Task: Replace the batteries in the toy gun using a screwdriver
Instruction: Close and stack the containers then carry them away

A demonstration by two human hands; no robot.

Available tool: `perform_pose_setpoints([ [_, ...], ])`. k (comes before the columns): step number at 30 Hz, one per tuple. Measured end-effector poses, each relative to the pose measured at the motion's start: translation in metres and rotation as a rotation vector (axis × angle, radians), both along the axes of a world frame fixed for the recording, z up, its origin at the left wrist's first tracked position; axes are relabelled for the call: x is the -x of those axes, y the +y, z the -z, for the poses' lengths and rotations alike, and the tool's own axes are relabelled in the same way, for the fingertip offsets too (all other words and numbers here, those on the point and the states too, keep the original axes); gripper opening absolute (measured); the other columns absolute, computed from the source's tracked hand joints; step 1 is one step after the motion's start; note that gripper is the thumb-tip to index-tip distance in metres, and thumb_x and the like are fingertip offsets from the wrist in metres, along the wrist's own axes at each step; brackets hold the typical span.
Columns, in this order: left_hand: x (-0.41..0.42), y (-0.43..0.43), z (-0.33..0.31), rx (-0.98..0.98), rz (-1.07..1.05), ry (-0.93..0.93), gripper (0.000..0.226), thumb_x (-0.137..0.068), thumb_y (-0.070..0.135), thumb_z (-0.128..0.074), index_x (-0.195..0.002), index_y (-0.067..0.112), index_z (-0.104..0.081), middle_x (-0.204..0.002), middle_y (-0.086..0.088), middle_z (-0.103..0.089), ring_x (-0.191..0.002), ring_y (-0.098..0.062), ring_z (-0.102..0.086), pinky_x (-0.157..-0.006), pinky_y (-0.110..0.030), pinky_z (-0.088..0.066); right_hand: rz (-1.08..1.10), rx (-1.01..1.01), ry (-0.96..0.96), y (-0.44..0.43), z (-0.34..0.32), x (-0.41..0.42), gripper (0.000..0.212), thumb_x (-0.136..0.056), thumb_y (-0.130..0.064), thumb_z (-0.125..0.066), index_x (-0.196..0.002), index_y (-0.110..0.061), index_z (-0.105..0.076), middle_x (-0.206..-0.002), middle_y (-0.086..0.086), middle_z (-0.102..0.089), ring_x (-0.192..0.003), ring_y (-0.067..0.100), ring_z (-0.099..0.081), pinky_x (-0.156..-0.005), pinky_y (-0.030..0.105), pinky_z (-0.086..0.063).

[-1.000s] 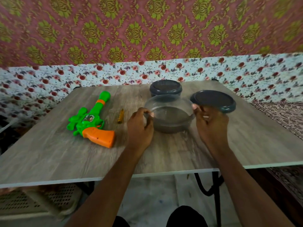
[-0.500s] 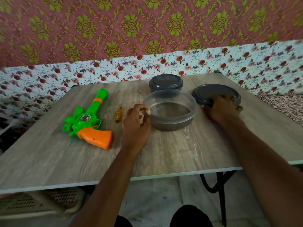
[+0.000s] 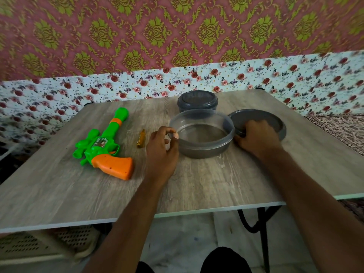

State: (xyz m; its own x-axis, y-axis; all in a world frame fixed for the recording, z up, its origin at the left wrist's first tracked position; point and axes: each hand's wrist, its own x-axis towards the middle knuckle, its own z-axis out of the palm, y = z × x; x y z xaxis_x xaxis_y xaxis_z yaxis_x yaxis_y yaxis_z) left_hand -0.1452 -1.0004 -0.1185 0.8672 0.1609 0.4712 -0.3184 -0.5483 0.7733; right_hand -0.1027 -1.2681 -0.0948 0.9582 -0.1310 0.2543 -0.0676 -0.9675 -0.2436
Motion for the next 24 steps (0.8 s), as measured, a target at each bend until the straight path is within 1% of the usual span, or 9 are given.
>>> perform_pose_setpoints([
  [4, 0.004, 0.0, -0.002, -0.016, -0.011, 0.018, 0.019, -0.105, 0.029, -0.054, -0.121, 0.024, -0.063, -0.126, 0.004, -0.063, -0.106, -0.003, -0.059, -0.069, 0.0, -0.042, -0.017, 0.118, 0.021, 0.003, -0.007, 0.008, 0.041, -0.092, -0.049, -0.064, -0.1, -0.009, -0.069, -0.094, 0.015, -0.07, -0.088, 0.035, -0.068, -0.081, 0.043, -0.057],
  [9, 0.003, 0.0, -0.001, 0.014, -0.037, 0.006, 0.017, -0.104, 0.023, -0.056, -0.119, 0.023, -0.063, -0.125, 0.002, -0.064, -0.108, -0.008, -0.062, -0.073, -0.005, -0.046, 0.029, 0.084, -0.105, -0.004, -0.002, 0.02, 0.043, -0.083, -0.059, -0.067, -0.073, -0.017, -0.065, -0.066, 0.001, -0.062, -0.071, 0.027, -0.064, -0.09, 0.05, -0.054],
  [11, 0.0, 0.0, 0.0, 0.019, -0.051, -0.03, 0.015, -0.102, 0.021, -0.058, -0.116, 0.023, -0.065, -0.122, 0.0, -0.064, -0.106, -0.011, -0.063, -0.082, -0.021, -0.056, 0.088, -0.015, -0.16, -0.008, -0.002, 0.021, 0.039, -0.085, -0.053, -0.067, -0.083, -0.014, -0.071, -0.081, 0.007, -0.069, -0.087, 0.033, -0.066, -0.098, 0.052, -0.048],
  [13, -0.001, 0.0, 0.002, -0.004, -0.072, -0.049, 0.016, -0.101, 0.02, -0.058, -0.116, 0.022, -0.065, -0.122, -0.001, -0.063, -0.106, -0.013, -0.063, -0.088, -0.036, -0.058, 0.185, -0.039, -0.191, -0.016, -0.002, 0.018, 0.044, -0.087, -0.046, -0.066, -0.109, -0.009, -0.069, -0.11, 0.018, -0.067, -0.11, 0.041, -0.059, -0.101, 0.057, -0.042],
  [15, 0.002, -0.003, 0.001, -0.03, -0.114, -0.096, 0.018, -0.1, 0.018, -0.059, -0.117, 0.018, -0.064, -0.121, -0.003, -0.061, -0.106, -0.016, -0.061, -0.09, -0.035, -0.056, 0.28, -0.084, -0.144, -0.026, 0.001, 0.011, 0.057, -0.088, -0.049, -0.066, -0.127, -0.009, -0.058, -0.129, 0.024, -0.055, -0.124, 0.047, -0.048, -0.103, 0.063, -0.037],
  [17, 0.01, -0.008, -0.005, -0.08, -0.159, -0.252, 0.018, -0.098, 0.011, -0.06, -0.115, 0.011, -0.064, -0.119, -0.008, -0.06, -0.106, -0.019, -0.06, -0.088, -0.03, -0.051, 0.337, -0.206, -0.08, -0.035, 0.003, 0.005, 0.067, -0.087, -0.057, -0.066, -0.135, -0.013, -0.05, -0.139, 0.026, -0.046, -0.134, 0.049, -0.039, -0.107, 0.068, -0.031],
  [20, 0.027, -0.028, -0.011, -0.205, -0.032, -0.483, 0.014, -0.096, 0.002, -0.06, -0.11, 0.002, -0.065, -0.11, -0.012, -0.06, -0.097, -0.015, -0.057, -0.082, -0.018, -0.047, 0.372, -0.349, -0.018, -0.045, 0.007, 0.001, 0.077, -0.086, -0.065, -0.065, -0.144, -0.02, -0.042, -0.148, 0.025, -0.041, -0.14, 0.048, -0.033, -0.113, 0.068, -0.021],
  [22, 0.041, -0.051, -0.011, -0.287, 0.207, -0.417, 0.016, -0.1, 0.005, -0.058, -0.114, 0.004, -0.065, -0.111, -0.01, -0.061, -0.093, -0.01, -0.056, -0.081, -0.016, -0.047, 0.359, -0.4, 0.022, -0.051, 0.011, -0.003, 0.079, -0.085, -0.07, -0.062, -0.145, -0.022, -0.041, -0.147, 0.025, -0.045, -0.14, 0.048, -0.036, -0.114, 0.067, -0.019],
  [24, 0.053, -0.079, -0.009, -0.396, 0.411, -0.229, 0.029, -0.102, 0.013, -0.055, -0.129, 0.008, -0.062, -0.125, -0.008, -0.061, -0.106, -0.013, -0.058, -0.092, -0.022, -0.05, 0.337, -0.428, 0.028, -0.056, 0.015, -0.003, 0.082, -0.081, -0.074, -0.058, -0.142, -0.022, -0.042, -0.142, 0.024, -0.051, -0.137, 0.048, -0.04, -0.115, 0.067, -0.024],
])
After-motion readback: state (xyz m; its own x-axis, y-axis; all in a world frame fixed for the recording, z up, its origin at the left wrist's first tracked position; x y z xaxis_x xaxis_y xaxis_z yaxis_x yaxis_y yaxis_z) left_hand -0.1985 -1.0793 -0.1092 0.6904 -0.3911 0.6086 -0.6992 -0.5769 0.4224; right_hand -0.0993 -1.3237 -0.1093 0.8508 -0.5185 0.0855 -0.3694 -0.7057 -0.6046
